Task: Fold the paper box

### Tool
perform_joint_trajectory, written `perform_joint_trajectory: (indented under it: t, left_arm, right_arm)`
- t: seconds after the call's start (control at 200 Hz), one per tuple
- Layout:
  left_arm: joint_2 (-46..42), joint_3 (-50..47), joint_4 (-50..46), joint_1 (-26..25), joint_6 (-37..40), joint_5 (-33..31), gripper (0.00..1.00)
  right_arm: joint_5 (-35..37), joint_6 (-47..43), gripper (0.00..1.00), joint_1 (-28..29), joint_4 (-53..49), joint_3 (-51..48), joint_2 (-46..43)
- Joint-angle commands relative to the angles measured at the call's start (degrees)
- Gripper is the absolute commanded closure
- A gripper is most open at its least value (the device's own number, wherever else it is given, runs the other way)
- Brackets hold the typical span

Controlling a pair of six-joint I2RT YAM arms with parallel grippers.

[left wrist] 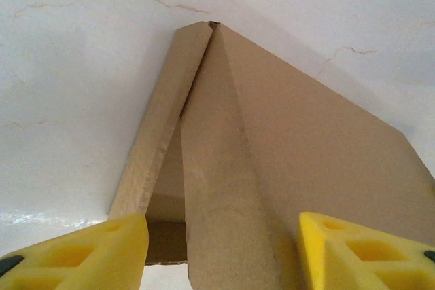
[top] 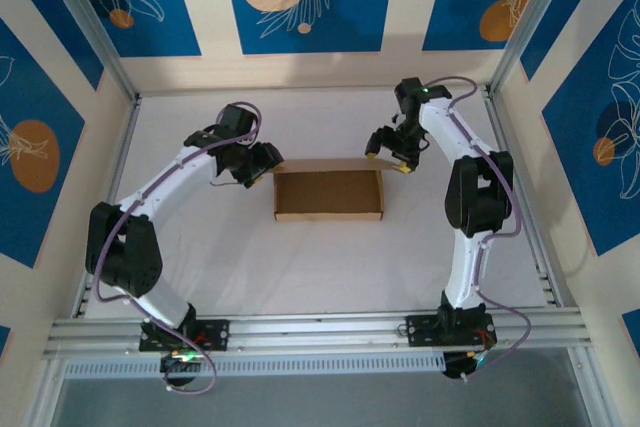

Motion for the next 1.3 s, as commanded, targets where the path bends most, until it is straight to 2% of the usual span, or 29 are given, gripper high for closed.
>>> perform_joint_trajectory:
  t: [0.0,0.24,0.455,0.735,0.925,1.015,1.111,1.296]
  left_arm:
    - [1.1,1.8,-0.1,-0.5,0.5,-0.2,0.41]
    - [2.4,3.4,-0.1,-0.5,-0.3,0.6,0.41]
    - [3.4,2.3,2.1,-0.5,-1.0,2.3,0.41]
    - [4.3,2.8,2.8,-0.6,-0.8,3.8,0.42]
    - [4.5,3.4,2.2,-0.5,-0.4,3.0,0.41]
    - [5.7,4.8,1.0,-0.1,0.1,2.5,0.41]
    - [6.6,5.9,0.3,0.2,0.6,2.1,0.41]
    - [7.2,6.7,-0.1,0.3,1.0,1.9,0.41]
  right_arm:
    - [-8.5,1.9,0.21,0.0,0.0,-2.2,-1.6]
    - [-17.0,6.8,0.23,-0.1,1.4,-4.1,-2.2]
    - [-24.8,11.5,0.26,0.3,7.1,-8.8,-3.7]
    - [-31.0,13.7,0.30,3.0,8.8,-6.0,-3.5]
    - [-27.7,10.8,0.26,3.0,5.5,-4.6,-3.6]
    - [-22.2,6.8,0.23,2.9,2.2,-3.2,-3.7]
    - [-12.3,1.7,0.20,3.1,-1.7,-1.1,-3.8]
    - [-5.7,-3.5,0.20,3.3,-5.0,2.3,-2.7]
